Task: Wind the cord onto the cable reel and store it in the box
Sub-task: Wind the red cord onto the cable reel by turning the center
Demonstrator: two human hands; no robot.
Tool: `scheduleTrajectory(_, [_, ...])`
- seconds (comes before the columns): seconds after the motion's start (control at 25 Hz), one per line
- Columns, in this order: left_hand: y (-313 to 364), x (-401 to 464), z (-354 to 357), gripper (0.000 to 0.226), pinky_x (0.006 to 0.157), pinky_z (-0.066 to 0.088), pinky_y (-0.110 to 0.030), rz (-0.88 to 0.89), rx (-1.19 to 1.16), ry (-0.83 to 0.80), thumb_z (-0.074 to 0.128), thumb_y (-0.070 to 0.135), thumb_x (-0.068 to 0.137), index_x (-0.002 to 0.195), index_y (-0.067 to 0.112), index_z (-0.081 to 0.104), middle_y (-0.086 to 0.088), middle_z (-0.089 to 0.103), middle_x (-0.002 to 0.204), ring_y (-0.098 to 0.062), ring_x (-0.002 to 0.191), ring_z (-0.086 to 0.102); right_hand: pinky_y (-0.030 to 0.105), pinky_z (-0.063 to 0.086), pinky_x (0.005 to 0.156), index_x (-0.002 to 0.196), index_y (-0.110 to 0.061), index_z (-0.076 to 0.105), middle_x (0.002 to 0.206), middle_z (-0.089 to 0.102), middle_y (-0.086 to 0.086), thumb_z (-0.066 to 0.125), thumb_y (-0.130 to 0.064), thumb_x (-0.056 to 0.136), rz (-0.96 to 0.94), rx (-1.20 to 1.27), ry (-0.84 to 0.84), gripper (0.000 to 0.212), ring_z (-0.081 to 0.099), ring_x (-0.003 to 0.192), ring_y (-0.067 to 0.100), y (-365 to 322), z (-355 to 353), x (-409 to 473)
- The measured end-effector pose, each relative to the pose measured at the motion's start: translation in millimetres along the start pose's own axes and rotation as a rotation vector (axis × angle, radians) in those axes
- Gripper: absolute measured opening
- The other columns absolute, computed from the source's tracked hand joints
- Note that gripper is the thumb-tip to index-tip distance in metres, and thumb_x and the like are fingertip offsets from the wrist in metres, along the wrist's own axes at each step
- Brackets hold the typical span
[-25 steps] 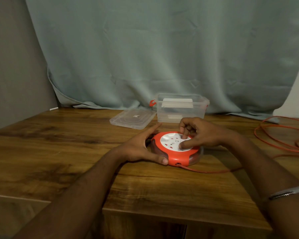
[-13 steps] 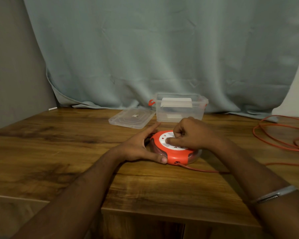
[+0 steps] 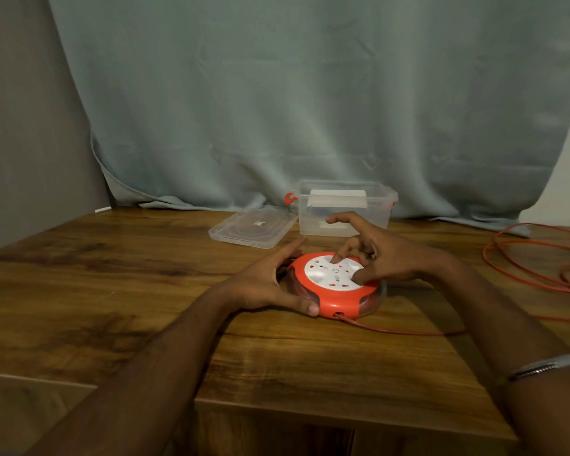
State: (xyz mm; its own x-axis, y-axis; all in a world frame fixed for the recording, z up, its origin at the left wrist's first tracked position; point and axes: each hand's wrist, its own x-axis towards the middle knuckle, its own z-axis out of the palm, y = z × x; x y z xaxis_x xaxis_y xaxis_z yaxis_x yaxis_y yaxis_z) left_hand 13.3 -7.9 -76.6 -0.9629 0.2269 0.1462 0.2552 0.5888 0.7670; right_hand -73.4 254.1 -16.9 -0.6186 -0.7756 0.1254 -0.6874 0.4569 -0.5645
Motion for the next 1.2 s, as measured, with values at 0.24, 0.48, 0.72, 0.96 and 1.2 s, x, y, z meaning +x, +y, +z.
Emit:
scheduleTrajectory(0.24, [1,-1,2,0.136,0.109,0.037,-0.006,0.001,-0.006,0.013,0.102,0.032,0.064,0.168,0.040,0.014,0.012,0.037,0.165,-0.002,0.146,0.039,0.023,0.046,0.060,0.139,-0.041,0.037,0.098,0.074,0.004,0.095,-0.023,0.073,0.010,-0.052,0.075,0.089,0.053,0.063,0.000,-3,5,-2])
scheduleTrajectory(0.48, [3,-2,1,0.135,0.115,0.036,-0.017,0.007,-0.020,0.009,0.101,0.029,0.067,0.168,0.040,0.013,0.010,0.034,0.168,-0.003,0.148,0.037,0.033,0.047,0.062,0.098,-0.027,0.066,0.078,0.068,-0.005,0.089,-0.043,0.076,0.017,-0.249,0.123,0.035,0.058,0.066,0.005,-12,14,2])
scheduleTrajectory(0.72, [0,-1,2,0.139,0.124,0.036,-0.030,0.015,-0.035,0.004,0.103,0.037,0.062,0.168,0.043,0.014,0.010,0.036,0.168,-0.007,0.151,0.038,0.040,0.049,0.060,0.063,-0.020,0.060,0.058,0.059,-0.007,0.075,-0.061,0.073,0.019,-0.418,0.230,0.044,0.055,0.057,0.009,-18,27,9])
scheduleTrajectory(0.96, [0,-1,2,0.136,0.121,0.036,-0.023,0.002,-0.032,0.010,0.102,0.029,0.066,0.168,0.041,0.013,0.013,0.039,0.163,-0.005,0.149,0.039,0.039,0.050,0.059,0.058,-0.025,0.060,0.053,0.057,-0.008,0.074,-0.045,0.073,-0.035,-0.312,0.257,0.028,0.052,0.052,0.007,-16,29,13])
scheduleTrajectory(1.2, [3,-1,1,0.136,0.122,0.035,-0.027,-0.006,-0.006,0.005,0.102,0.033,0.066,0.168,0.043,0.013,0.011,0.034,0.168,-0.009,0.151,0.036,0.035,0.042,0.057,0.092,-0.027,0.069,0.068,0.063,-0.005,0.077,-0.007,0.075,0.032,-0.134,0.077,0.028,0.053,0.059,0.010,-11,7,1])
